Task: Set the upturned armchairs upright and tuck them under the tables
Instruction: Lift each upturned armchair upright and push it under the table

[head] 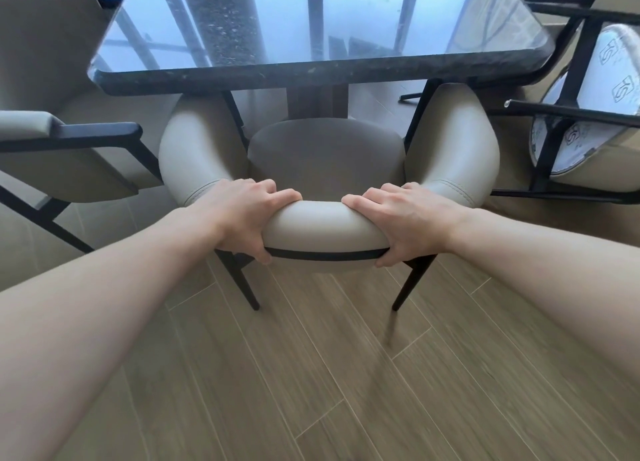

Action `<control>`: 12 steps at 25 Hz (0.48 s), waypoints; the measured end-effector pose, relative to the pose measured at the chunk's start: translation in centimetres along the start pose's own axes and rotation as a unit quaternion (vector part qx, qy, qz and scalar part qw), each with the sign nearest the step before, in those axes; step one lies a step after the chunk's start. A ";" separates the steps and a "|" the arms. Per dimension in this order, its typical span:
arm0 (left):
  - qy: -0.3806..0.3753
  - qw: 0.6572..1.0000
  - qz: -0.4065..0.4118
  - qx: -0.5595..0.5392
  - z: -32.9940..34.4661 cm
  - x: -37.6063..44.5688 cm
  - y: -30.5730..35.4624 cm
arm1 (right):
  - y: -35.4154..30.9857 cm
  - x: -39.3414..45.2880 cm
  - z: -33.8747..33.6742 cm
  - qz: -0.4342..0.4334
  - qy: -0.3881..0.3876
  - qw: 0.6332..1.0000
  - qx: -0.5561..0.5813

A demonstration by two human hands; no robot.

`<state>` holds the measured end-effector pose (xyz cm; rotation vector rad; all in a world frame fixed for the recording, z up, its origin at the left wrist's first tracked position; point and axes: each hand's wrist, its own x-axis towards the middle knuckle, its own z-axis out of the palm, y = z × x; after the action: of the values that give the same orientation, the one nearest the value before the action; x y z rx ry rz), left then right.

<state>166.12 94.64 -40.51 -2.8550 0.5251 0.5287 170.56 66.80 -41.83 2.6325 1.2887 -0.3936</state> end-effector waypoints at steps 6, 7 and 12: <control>0.005 1.000 -0.024 -0.017 -0.4 0.8 0.9 | 1.0 0.0 -0.9 0.000 -0.010 1.000 0.006; 0.005 0.999 -0.025 -0.023 -0.5 0.9 1.0 | 1.2 0.0 -1.0 -0.001 -0.010 1.000 0.008; 0.016 0.999 -0.028 -0.026 -1.2 1.6 1.3 | 2.5 0.4 -0.9 -0.001 -0.006 1.000 0.016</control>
<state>167.45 92.67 -40.15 -2.9229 0.4414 0.4967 172.91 65.83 -41.03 2.6507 1.2920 -0.4324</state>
